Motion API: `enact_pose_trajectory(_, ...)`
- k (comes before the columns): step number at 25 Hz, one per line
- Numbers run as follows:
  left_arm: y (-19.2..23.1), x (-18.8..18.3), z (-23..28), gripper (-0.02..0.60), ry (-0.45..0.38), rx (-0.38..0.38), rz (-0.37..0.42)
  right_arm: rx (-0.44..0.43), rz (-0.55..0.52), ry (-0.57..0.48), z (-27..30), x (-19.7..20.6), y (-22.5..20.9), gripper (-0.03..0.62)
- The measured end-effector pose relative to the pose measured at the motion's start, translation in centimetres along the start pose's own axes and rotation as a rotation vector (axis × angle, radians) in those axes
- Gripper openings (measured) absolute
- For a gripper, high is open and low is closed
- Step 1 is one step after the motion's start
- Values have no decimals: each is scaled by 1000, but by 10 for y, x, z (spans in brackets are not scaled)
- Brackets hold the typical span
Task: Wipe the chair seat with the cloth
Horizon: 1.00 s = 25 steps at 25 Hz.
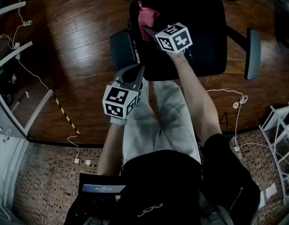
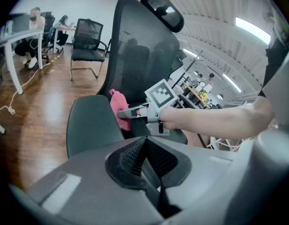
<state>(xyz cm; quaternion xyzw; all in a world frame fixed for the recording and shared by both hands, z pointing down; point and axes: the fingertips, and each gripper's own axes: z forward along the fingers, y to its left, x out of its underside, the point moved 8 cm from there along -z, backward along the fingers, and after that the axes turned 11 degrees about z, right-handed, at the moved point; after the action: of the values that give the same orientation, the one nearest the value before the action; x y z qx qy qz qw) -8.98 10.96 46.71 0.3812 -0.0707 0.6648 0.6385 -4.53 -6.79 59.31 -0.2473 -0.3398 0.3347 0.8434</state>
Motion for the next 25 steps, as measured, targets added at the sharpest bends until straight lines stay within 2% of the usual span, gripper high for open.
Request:
enact_pose_trajectory(3, 10, -3, 0, -11, 4, 38, -94, -44, 33, 16, 31, -16, -6, 66)
enact_pose_trajectory(6, 16, -6, 2, -11, 15, 67, -143, -82, 71, 30, 53, -30, -13, 66)
enact_pose_trajectory(12, 12, -4, 4, -11, 66, 75, -128, -9, 47, 120, 70, -31, -51, 67)
enact_pose_trajectory(16, 12, -5, 4, -11, 85, 73, -135, -8, 85, 87, 59, -32, -80, 67)
enact_pose_trajectory(20, 12, -6, 5, -11, 84, 63, -140, 94, 75, 71, 35, -34, -110, 67)
enact_pose_trajectory(25, 10, -6, 4, -10, 79, 21, -113, 280, 86, 54, -13, -32, -156, 67)
